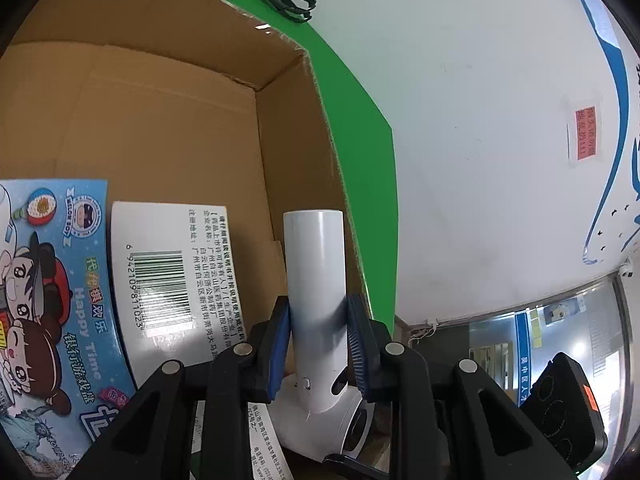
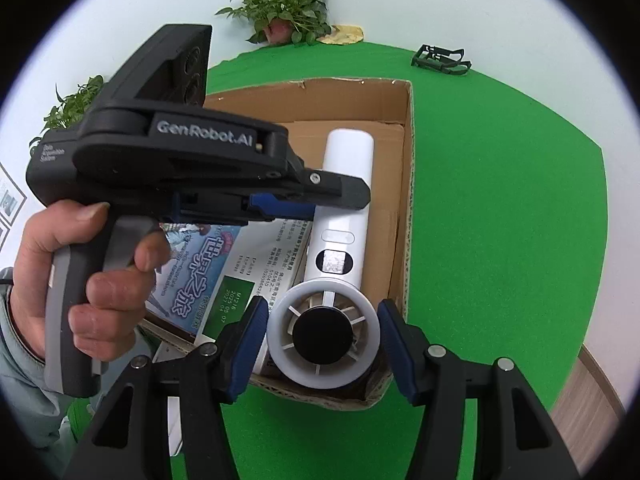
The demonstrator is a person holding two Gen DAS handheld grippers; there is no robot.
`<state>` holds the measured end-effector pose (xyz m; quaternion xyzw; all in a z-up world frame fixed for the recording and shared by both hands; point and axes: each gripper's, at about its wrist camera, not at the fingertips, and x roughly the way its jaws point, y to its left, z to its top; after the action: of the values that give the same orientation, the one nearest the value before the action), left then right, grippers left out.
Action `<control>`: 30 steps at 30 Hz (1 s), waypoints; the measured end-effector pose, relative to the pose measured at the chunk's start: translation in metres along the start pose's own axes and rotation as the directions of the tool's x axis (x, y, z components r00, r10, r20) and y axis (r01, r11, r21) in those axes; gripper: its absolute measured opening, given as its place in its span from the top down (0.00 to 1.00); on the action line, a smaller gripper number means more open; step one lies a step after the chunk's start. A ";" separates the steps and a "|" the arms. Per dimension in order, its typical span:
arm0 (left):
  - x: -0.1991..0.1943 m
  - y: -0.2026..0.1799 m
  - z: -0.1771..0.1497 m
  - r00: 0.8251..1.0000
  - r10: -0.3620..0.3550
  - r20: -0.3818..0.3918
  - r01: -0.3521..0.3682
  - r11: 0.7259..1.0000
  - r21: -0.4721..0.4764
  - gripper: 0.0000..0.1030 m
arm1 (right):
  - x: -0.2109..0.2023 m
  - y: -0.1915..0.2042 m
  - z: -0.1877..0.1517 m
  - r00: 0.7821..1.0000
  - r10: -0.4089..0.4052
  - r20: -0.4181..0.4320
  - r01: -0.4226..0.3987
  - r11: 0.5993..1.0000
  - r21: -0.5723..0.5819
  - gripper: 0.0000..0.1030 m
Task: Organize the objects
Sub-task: 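Carry the fan with both grippers and lower it beside the medicine box, then open both grippers and withdraw them from the fan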
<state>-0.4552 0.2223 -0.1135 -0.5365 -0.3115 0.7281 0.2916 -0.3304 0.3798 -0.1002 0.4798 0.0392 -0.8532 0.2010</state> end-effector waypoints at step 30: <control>-0.073 -0.059 -0.037 0.952 0.217 0.214 -0.273 0.920 0.282 0.38 | -0.072 0.058 -0.047 0.968 -0.175 0.179 0.175 0.984 0.019 0.01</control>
<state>-0.3953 0.2101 -0.0329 -0.4516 -0.1488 0.8438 0.2488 -0.2375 0.3608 -0.0575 0.3958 0.0615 -0.9074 0.1269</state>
